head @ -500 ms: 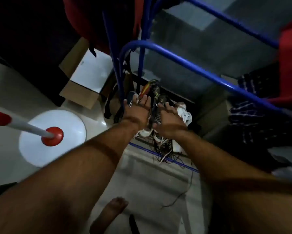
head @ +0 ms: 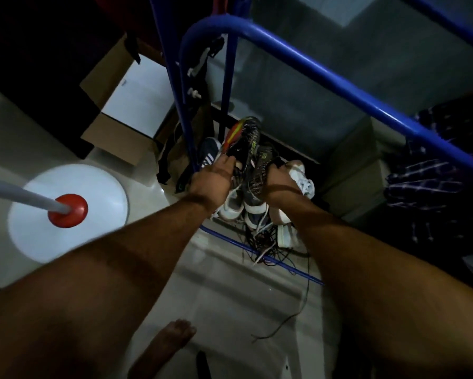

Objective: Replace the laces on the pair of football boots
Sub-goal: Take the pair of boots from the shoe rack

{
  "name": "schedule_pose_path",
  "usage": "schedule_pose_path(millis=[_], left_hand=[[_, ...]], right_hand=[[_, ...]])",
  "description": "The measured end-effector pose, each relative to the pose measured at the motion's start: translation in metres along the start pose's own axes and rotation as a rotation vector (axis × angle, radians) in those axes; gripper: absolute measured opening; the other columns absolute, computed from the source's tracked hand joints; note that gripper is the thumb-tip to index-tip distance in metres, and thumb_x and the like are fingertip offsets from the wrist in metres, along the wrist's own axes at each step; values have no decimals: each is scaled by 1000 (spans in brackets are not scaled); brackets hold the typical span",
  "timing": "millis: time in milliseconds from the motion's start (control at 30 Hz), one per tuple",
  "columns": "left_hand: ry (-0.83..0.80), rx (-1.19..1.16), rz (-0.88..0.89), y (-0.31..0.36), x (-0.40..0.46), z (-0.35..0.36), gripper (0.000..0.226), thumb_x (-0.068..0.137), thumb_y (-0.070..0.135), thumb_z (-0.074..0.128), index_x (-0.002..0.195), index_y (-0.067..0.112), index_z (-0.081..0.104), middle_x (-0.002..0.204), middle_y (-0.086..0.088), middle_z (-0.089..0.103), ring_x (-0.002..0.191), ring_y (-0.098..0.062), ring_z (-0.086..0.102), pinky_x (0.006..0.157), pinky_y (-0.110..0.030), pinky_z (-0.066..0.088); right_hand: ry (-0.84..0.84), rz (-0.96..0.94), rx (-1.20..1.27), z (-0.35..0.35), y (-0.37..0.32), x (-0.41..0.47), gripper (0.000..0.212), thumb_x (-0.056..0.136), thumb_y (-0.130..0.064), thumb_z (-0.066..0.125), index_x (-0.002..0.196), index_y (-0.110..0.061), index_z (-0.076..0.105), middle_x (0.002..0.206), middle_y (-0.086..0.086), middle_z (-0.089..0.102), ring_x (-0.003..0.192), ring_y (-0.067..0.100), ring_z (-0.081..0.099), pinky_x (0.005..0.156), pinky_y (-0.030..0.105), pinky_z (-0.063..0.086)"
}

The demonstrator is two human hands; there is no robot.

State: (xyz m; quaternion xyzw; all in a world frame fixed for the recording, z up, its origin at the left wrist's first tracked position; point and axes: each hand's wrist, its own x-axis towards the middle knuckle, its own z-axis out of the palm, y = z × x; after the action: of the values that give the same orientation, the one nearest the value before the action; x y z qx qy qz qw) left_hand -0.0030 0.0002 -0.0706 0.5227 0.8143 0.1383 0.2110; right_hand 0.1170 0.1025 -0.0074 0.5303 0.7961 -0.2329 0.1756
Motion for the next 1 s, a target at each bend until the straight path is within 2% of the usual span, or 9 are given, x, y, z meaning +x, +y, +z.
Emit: schedule_pose_path(millis=[67, 167, 300, 367, 500, 667, 833, 933, 1000], left_hand=[[9, 31, 21, 6, 0, -8, 52, 104, 9, 43, 155, 11, 36, 156, -14, 40, 128, -40, 56, 104, -51, 47], [-17, 48, -16, 26, -17, -29, 43, 105, 17, 48, 147, 18, 43, 148, -8, 48, 118, -39, 62, 92, -48, 54], [154, 3, 49, 40, -85, -66, 40, 97, 14, 63, 134, 23, 51, 127, -6, 61, 98, -36, 68, 71, -45, 60], [169, -37, 50, 48, -123, -88, 46, 96, 15, 67, 131, 30, 42, 124, -6, 63, 95, -35, 67, 64, -45, 59], [148, -72, 49, 76, -201, -131, 37, 101, 30, 62, 130, 33, 39, 124, -2, 62, 97, -32, 60, 67, -43, 57], [-44, -69, 91, 112, -291, -196, 36, 101, 31, 59, 132, 36, 42, 126, 6, 55, 100, -27, 52, 68, -36, 44], [-150, -58, 216, 133, -358, -239, 44, 97, 35, 63, 133, 39, 38, 128, 9, 55, 102, -24, 53, 75, -34, 45], [-180, -35, 313, 156, -394, -251, 35, 101, 36, 58, 133, 39, 44, 129, 12, 55, 103, -21, 53, 74, -32, 42], [-211, -35, 363, 167, -415, -255, 32, 101, 39, 53, 133, 37, 46, 130, 12, 55, 106, -23, 54, 80, -37, 49]], right_hand=[[81, -42, -64, -11, 7, -8, 41, 101, -15, 55, 140, -3, 52, 145, 22, 50, 134, 38, 49, 107, 37, 38], [132, -125, -123, -16, 14, -31, 46, 90, 0, 64, 135, -5, 54, 140, 16, 51, 131, 36, 49, 104, 38, 41], [179, -169, 11, -22, 17, -83, 42, 91, -5, 64, 132, -15, 59, 134, 9, 55, 121, 33, 57, 102, 42, 48], [179, -156, 87, -30, 16, -128, 45, 92, -4, 62, 135, -16, 59, 135, 9, 55, 120, 32, 58, 100, 42, 49], [155, -221, 176, -41, 14, -231, 42, 90, -6, 65, 131, -15, 61, 132, 7, 57, 118, 29, 57, 97, 39, 47], [103, -141, 244, -53, 21, -353, 44, 91, -7, 67, 133, -17, 61, 131, 2, 56, 118, 23, 56, 97, 29, 41], [122, -123, 328, -54, 27, -449, 43, 94, -11, 64, 135, -22, 58, 132, -2, 53, 117, 23, 56, 96, 34, 47], [178, -72, 331, -49, 38, -508, 44, 94, -12, 62, 136, -23, 56, 132, -2, 52, 116, 24, 57, 97, 37, 48], [216, -63, 372, -47, 42, -538, 44, 91, -9, 64, 133, -21, 58, 130, 0, 54, 117, 26, 57, 100, 40, 49]])
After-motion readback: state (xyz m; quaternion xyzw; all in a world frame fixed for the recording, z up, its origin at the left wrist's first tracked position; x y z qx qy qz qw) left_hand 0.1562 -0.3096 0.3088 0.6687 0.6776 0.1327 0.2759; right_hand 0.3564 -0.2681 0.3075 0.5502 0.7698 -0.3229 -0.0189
